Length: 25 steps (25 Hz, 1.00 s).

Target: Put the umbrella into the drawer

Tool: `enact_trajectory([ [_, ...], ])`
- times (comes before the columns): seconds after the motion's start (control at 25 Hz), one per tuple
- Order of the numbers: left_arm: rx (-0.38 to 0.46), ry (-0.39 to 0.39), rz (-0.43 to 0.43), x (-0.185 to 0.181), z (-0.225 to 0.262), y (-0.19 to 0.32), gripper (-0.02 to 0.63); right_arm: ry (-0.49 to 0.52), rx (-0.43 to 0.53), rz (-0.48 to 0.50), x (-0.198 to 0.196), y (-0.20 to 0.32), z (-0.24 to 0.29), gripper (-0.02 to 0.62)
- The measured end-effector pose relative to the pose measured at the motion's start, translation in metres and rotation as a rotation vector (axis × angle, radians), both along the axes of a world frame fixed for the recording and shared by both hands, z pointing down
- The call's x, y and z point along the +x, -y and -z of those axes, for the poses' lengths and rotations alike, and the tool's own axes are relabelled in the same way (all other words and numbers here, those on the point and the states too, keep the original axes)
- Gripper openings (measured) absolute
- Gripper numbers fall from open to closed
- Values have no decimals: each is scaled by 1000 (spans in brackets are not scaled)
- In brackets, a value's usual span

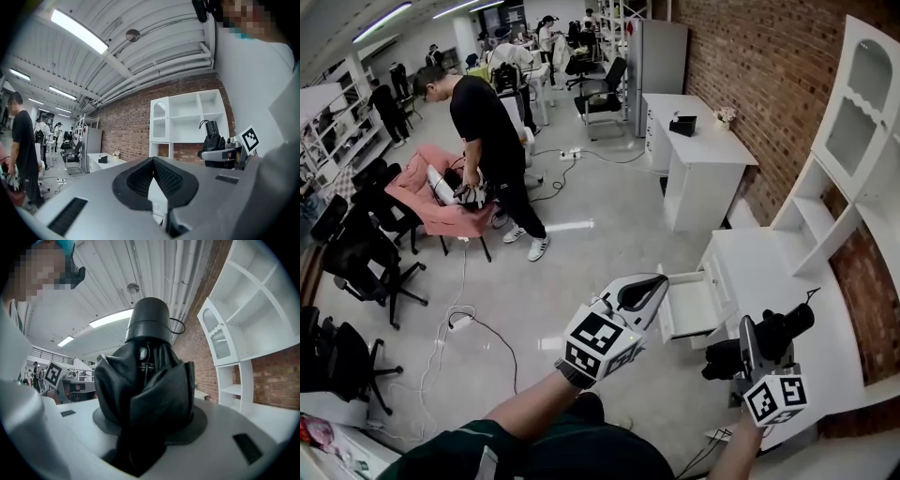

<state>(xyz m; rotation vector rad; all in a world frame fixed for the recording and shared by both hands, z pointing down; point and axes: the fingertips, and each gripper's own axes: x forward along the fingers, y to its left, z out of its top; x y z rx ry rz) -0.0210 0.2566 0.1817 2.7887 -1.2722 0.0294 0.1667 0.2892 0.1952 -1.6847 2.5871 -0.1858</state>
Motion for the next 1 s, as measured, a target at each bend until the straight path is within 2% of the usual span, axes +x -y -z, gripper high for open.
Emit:
enact_trajectory([
  [0.36, -14, 3, -21, 9, -21, 30, 6, 8, -43, -6, 1, 30, -27, 202],
  [0.6, -37, -17, -2, -7, -41, 83, 6, -19, -73, 2, -13, 79, -48, 202],
  [0.8, -46, -32, -23, -9, -53, 132, 6, -42, -109, -18, -16, 121, -62, 202],
  [1.0, -48, -56, -35, -23, -78, 188, 6, -91, -178, -26, -31, 176, -94, 202],
])
